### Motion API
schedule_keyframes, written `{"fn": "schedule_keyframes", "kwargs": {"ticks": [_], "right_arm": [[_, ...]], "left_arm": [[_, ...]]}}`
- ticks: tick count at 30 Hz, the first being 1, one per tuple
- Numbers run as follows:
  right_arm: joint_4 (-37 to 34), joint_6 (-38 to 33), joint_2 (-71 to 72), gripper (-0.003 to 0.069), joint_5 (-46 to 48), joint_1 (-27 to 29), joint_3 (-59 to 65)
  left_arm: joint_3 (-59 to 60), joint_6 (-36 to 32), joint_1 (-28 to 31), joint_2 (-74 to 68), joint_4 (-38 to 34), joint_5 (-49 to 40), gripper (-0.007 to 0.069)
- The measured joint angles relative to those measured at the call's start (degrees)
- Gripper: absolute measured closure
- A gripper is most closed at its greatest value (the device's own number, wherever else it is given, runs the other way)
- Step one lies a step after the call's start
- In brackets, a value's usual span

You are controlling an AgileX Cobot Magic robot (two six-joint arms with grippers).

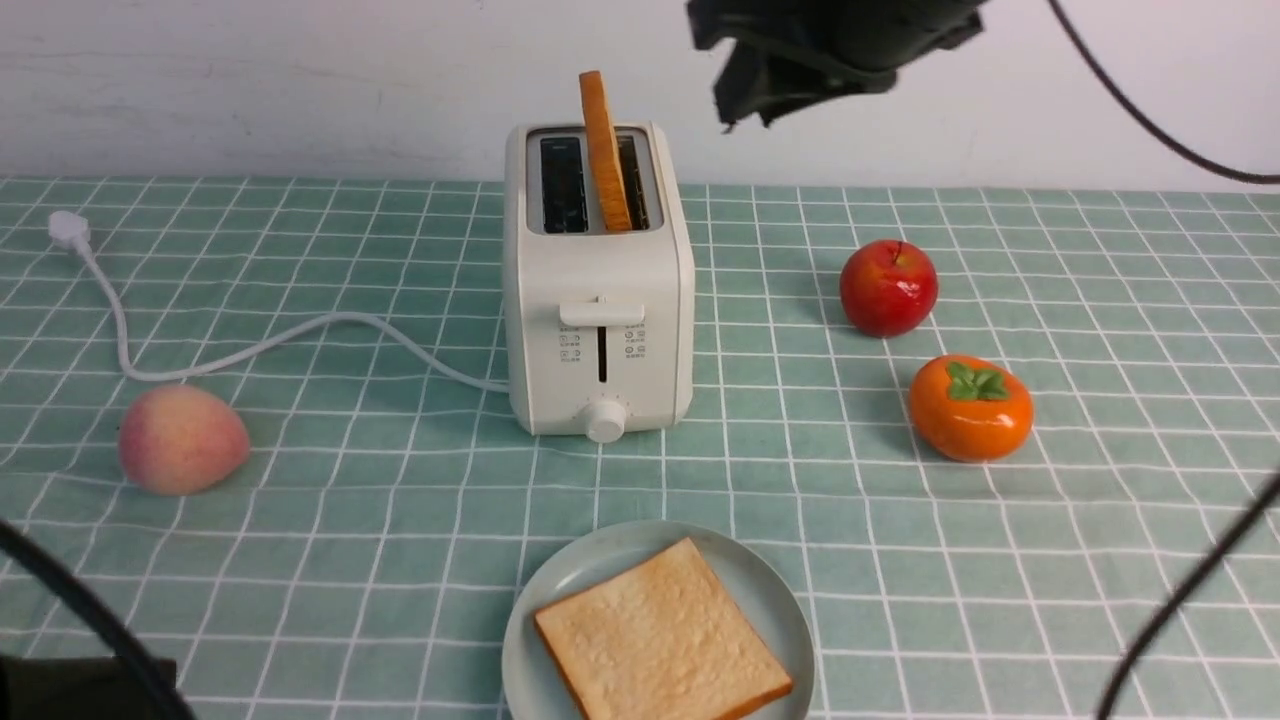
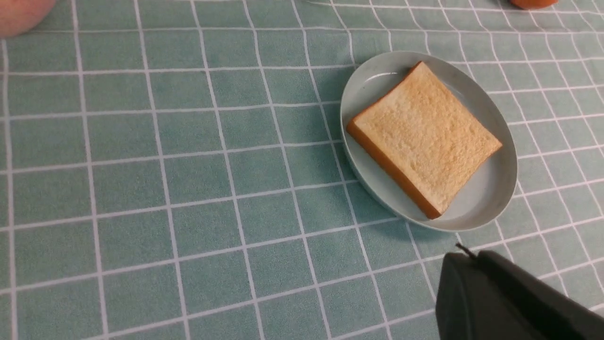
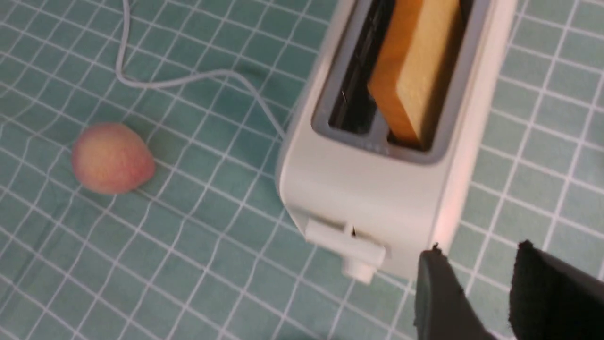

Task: Take toasted bread from bread machine on blue coffee table place on plate.
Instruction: 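Grasp the toast slice in the toaster and pull it up out of the slot with the right gripper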

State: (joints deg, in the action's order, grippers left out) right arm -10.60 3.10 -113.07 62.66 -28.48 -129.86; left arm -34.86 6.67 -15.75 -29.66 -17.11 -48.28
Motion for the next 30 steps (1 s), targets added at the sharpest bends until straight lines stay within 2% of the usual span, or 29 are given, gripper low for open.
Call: {"fn": "schedule_keyframes", "kwargs": {"ticks": [3,4,5,6,11,14,18,20,22,25,27,28,30], "right_arm": [[0.00,0.00,-4.20,0.0343,-0.60,-0.26,-3.94],[-0.11,0.00,-7.86,0.0295,-1.90,-0.39,-7.65],[-0.10,0.00,-8.26,0.0289,-2.27,-0.39,-7.94],[-0.24,0.31,-10.98,0.0247,-3.98,-0.39,-9.75],[-0.24,0.85,-16.42,0.0143,-8.33,-0.39,-11.06],[-0.24,0.84,-18.08,0.0113,-10.91,-0.39,-11.06],[-0.24,0.84,-19.42,0.0113,-14.68,-0.39,-11.17],[-0.18,0.84,-19.88,0.0127,-16.00,-0.39,-11.17],[0.88,0.84,-20.90,0.0201,-17.64,-0.39,-11.17],[2.99,0.84,-21.60,0.0375,-17.28,-0.39,-11.17],[4.46,0.84,-21.53,0.0524,-16.18,-0.39,-11.39],[5.30,0.84,-21.16,0.0571,-15.08,-0.39,-11.76],[5.45,0.84,-19.79,0.0560,-12.93,-0.39,-12.62]], "left_arm": [[0.55,0.19,0.00,1.66,0.00,-0.21,0.0638],[0.63,0.29,0.00,2.42,0.00,-0.61,0.0638],[0.63,0.29,0.00,2.52,0.00,-0.73,0.0638],[0.63,0.29,0.00,2.77,0.00,-0.93,0.0638],[0.63,0.29,0.00,2.82,0.00,-1.68,0.0638],[0.63,0.31,0.00,2.82,0.10,-1.88,0.0638],[0.63,0.31,0.00,2.82,0.85,-2.01,0.0638],[0.63,0.36,0.00,2.82,0.98,-2.14,0.0638],[0.63,0.36,0.00,2.82,1.54,-2.32,0.0638],[0.63,0.36,0.00,2.82,1.59,-2.46,0.0638],[0.63,0.36,0.00,2.82,1.66,-2.75,0.0638],[0.63,0.36,0.00,2.82,1.72,-3.01,0.0638],[0.63,0.36,0.00,2.82,1.72,-3.19,0.0638]]}}
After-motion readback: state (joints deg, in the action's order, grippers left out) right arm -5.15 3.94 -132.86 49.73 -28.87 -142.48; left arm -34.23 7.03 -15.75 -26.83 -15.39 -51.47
